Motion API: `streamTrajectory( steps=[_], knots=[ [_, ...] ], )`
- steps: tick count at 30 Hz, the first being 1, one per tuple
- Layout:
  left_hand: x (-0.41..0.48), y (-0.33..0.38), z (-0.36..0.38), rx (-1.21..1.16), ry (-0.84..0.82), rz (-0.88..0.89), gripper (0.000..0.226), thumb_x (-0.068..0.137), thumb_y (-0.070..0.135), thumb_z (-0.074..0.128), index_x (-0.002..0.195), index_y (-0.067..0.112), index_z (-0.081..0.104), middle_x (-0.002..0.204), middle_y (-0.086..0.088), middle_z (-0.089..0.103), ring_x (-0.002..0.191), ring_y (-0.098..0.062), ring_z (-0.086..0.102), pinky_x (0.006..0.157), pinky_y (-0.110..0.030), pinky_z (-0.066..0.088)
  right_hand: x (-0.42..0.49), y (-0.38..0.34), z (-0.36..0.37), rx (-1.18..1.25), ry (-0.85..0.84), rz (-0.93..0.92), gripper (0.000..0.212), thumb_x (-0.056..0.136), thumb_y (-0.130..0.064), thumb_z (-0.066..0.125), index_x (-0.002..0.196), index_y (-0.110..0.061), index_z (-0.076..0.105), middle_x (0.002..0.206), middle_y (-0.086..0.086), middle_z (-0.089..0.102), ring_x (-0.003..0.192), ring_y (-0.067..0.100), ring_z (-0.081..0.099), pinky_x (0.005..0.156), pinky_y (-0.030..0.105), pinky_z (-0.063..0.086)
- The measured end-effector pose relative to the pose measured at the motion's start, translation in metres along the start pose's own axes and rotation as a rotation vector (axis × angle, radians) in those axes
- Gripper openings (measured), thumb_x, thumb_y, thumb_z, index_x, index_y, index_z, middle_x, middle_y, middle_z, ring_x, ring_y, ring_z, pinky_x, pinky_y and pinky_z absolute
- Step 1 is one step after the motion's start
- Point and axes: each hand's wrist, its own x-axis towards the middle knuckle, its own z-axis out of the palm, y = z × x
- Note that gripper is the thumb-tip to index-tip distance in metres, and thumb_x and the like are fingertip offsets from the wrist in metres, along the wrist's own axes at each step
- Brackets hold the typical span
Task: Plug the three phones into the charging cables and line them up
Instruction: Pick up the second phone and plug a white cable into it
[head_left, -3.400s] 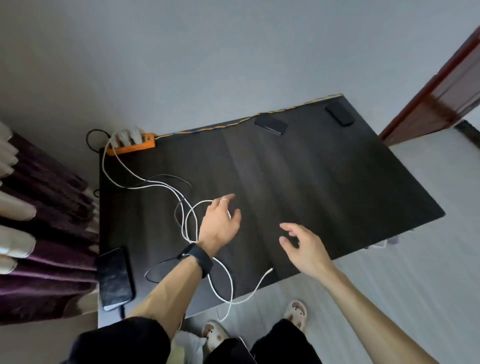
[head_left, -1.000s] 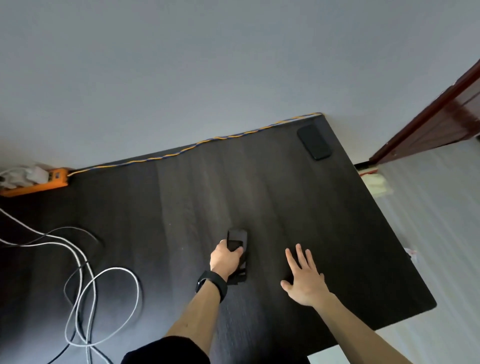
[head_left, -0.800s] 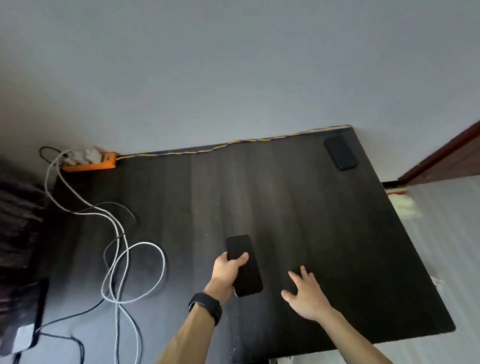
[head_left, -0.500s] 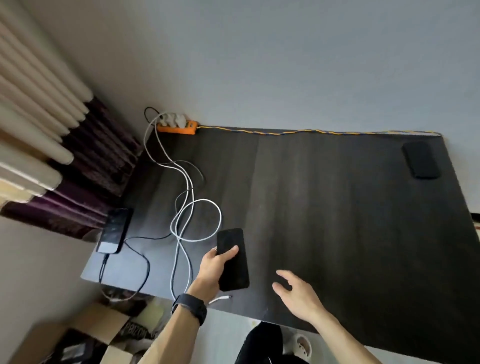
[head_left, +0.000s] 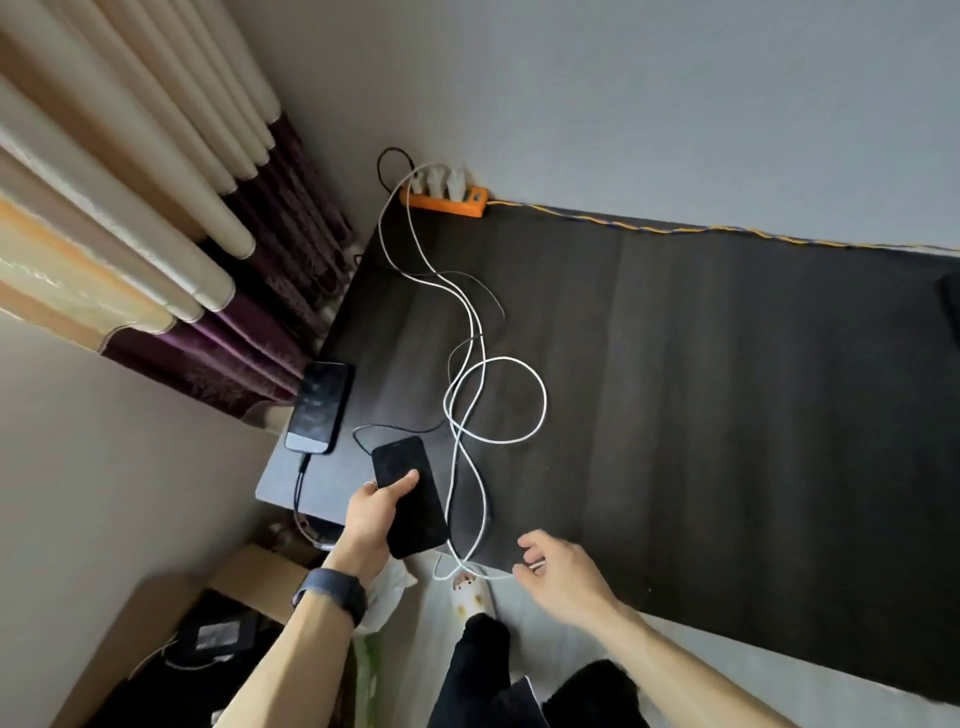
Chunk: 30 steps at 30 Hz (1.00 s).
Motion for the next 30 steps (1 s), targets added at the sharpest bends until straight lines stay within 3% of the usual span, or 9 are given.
streamTrajectory(
  steps=[6, 9, 11, 14, 16, 18, 21, 24, 30],
  knots=[
    [0.045, 0.019, -0.034, 0.034, -0.088, -0.065, 0.041, 0.081, 0.018, 0.078, 0.111, -0.008, 0.065, 0.102, -0.026, 0.074, 0.088, -0.042, 0.073, 0.065, -0.046, 0.060, 0.034, -0.052, 0.053, -0.302, 0.107, 0.006, 0.040, 0.090, -0.050, 0.055, 0.121, -0.025, 0.054, 0.117, -0.001, 0.057, 0.111, 0.027, 0.062, 0.086, 0.039, 0.049],
    [0.052, 0.022, -0.042, 0.060, -0.121, -0.082, 0.033, 0.084, 0.016, 0.076, 0.107, -0.004, 0.065, 0.099, -0.024, 0.074, 0.088, -0.041, 0.073, 0.066, -0.046, 0.061, 0.051, -0.072, 0.067, -0.332, 0.202, 0.141, 0.053, 0.086, -0.060, 0.059, 0.116, -0.018, 0.048, 0.115, 0.004, 0.053, 0.108, 0.032, 0.064, 0.084, 0.043, 0.051],
    [0.058, 0.022, -0.047, 0.087, -0.156, -0.099, 0.034, 0.084, 0.015, 0.076, 0.109, -0.003, 0.064, 0.100, -0.024, 0.074, 0.090, -0.041, 0.073, 0.070, -0.049, 0.062, 0.062, -0.083, 0.071, -0.307, 0.240, 0.204, 0.056, 0.086, -0.058, 0.062, 0.117, -0.014, 0.049, 0.116, 0.005, 0.057, 0.109, 0.034, 0.064, 0.085, 0.043, 0.051],
    [0.061, 0.013, -0.050, 0.162, -0.210, -0.144, 0.032, 0.083, 0.014, 0.077, 0.108, -0.001, 0.063, 0.099, -0.022, 0.074, 0.085, -0.038, 0.073, 0.069, -0.046, 0.062, 0.067, -0.091, 0.076, -0.303, 0.218, 0.224, 0.038, 0.095, -0.042, 0.056, 0.117, -0.010, 0.054, 0.119, 0.010, 0.065, 0.112, 0.035, 0.064, 0.088, 0.042, 0.051],
    [0.059, 0.003, -0.046, 0.209, -0.250, -0.176, 0.024, 0.084, 0.010, 0.075, 0.103, 0.001, 0.063, 0.093, -0.019, 0.074, 0.078, -0.033, 0.072, 0.067, -0.042, 0.062, 0.069, -0.084, 0.076, -0.197, 0.215, 0.258, 0.025, 0.096, -0.032, 0.054, 0.108, -0.010, 0.056, 0.111, 0.014, 0.071, 0.107, 0.036, 0.066, 0.086, 0.040, 0.051],
    [0.056, -0.009, -0.037, 0.234, -0.298, -0.213, 0.026, 0.082, 0.007, 0.076, 0.104, 0.000, 0.064, 0.094, -0.021, 0.074, 0.079, -0.034, 0.071, 0.075, -0.047, 0.062, 0.066, -0.073, 0.070, 0.047, 0.191, 0.289, 0.014, 0.097, -0.027, 0.051, 0.098, -0.013, 0.052, 0.098, 0.011, 0.074, 0.095, 0.032, 0.071, 0.081, 0.038, 0.055],
    [0.055, -0.021, -0.018, 0.235, -0.362, -0.246, 0.026, 0.083, 0.006, 0.075, 0.107, 0.001, 0.065, 0.100, -0.021, 0.074, 0.085, -0.035, 0.072, 0.076, -0.046, 0.062, 0.055, -0.062, 0.051, 0.438, 0.150, 0.312, 0.008, 0.102, -0.021, 0.046, 0.098, -0.014, 0.046, 0.089, 0.003, 0.075, 0.066, 0.023, 0.076, 0.058, 0.026, 0.057],
    [0.059, -0.027, 0.001, 0.185, -0.430, -0.276, 0.030, 0.086, 0.008, 0.072, 0.115, 0.002, 0.064, 0.110, -0.023, 0.073, 0.102, -0.040, 0.070, 0.084, -0.049, 0.059, 0.044, -0.052, 0.033, 0.743, 0.163, 0.354, 0.005, 0.103, -0.015, 0.046, 0.099, -0.013, 0.044, 0.090, 0.011, 0.073, 0.062, 0.031, 0.074, 0.057, 0.034, 0.061],
    [0.054, -0.030, 0.024, 0.176, -0.473, -0.274, 0.023, 0.089, 0.008, 0.069, 0.112, 0.007, 0.063, 0.106, -0.017, 0.074, 0.092, -0.032, 0.072, 0.072, -0.040, 0.060, 0.036, -0.025, 0.013, 0.846, 0.311, 0.371, 0.006, 0.102, -0.013, 0.050, 0.104, -0.008, 0.053, 0.075, 0.009, 0.062, 0.049, 0.017, 0.053, 0.058, 0.031, 0.053]
  ],
)
